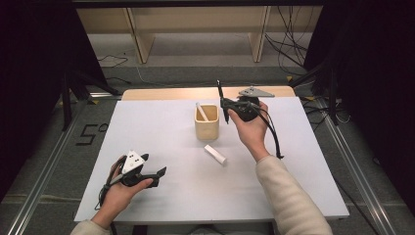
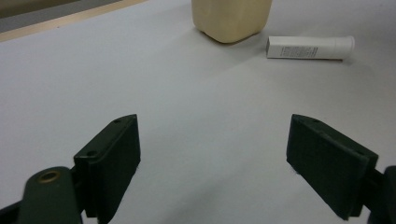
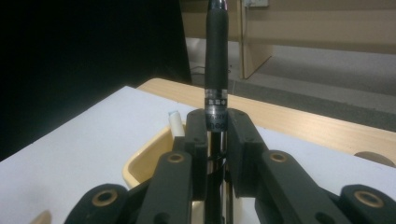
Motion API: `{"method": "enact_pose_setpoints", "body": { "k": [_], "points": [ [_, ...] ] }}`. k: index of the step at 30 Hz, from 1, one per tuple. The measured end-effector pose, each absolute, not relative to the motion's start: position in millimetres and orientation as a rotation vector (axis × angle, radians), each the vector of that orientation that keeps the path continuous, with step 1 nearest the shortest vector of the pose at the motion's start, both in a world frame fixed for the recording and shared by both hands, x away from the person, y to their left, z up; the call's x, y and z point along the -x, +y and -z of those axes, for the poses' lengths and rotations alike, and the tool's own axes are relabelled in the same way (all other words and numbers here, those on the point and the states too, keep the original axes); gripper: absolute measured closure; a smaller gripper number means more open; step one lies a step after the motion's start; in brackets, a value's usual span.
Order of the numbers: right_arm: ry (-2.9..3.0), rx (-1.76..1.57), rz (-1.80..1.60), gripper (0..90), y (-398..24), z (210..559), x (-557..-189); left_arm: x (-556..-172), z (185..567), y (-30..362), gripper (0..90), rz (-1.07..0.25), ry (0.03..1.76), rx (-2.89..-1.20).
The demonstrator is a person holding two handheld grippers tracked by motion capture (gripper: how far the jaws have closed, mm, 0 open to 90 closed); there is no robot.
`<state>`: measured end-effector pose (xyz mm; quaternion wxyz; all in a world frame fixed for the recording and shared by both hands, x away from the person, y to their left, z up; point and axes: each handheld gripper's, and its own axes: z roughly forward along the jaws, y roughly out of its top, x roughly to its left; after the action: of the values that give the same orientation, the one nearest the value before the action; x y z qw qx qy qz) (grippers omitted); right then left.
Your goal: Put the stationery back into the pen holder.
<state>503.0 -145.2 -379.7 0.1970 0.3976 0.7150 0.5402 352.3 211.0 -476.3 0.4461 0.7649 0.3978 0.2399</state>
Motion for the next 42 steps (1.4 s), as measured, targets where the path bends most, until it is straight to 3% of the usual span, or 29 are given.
{"method": "enact_pose_setpoints", "body": {
  "k": [42],
  "points": [
    [1.977,-1.080,-1.541,80.1,-120.7,367.7,-515.0,-352.2,476.2,211.1,17.2,-0.593,0.983,-1.896]
  ]
}}
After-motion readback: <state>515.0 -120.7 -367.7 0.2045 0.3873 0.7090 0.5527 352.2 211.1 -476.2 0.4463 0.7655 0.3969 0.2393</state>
